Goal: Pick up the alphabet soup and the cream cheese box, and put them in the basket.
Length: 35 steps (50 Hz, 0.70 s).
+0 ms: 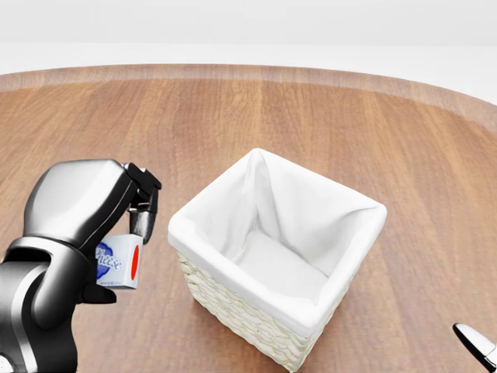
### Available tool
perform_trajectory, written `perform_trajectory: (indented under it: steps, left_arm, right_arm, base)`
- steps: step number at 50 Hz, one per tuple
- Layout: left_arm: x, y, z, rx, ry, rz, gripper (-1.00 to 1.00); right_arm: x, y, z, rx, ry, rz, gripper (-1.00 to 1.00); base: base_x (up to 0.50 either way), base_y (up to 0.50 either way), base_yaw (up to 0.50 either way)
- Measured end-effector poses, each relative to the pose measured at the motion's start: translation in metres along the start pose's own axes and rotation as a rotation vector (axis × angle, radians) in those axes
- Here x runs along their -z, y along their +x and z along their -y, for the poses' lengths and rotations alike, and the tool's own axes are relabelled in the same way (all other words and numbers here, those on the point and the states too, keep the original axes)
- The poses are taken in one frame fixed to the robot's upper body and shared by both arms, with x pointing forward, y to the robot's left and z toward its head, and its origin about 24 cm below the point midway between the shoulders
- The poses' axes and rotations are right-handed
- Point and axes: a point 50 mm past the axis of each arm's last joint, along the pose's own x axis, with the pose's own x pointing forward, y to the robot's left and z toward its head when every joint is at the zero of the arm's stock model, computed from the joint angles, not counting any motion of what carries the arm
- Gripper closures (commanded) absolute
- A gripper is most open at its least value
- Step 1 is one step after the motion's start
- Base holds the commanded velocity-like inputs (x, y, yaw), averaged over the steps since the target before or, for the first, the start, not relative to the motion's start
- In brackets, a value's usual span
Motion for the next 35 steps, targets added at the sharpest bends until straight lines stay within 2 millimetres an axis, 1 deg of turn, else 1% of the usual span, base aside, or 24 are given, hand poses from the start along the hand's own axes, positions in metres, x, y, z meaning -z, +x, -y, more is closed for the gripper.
perform_trajectory:
  steps: [12, 27, 35]
  left_arm:
    - [-0.044, 0.015, -0.026, -0.005, -0.032, 0.168, 1.0]
    - [-0.099, 0.028, -0.058, -0.084, -0.118, 0.395, 1.0]
    - [-0.119, 0.039, -0.061, -0.032, -0.231, 0.533, 1.0]
  right_arm:
    - [0.0, 0.0, 0.0, 0.002, 0.004, 0.0, -1.0]
    - [0.0, 0.0, 0.0, 0.003, 0.009, -0.003, -1.0]
    - [0.0, 0.0, 0.001, 0.005, 0.011, -0.005, -1.0]
  base:
    - [0.0, 0.0, 0.0]
    - [0.0, 0.0, 0.0]
    - [0.0, 0.0, 0.0]
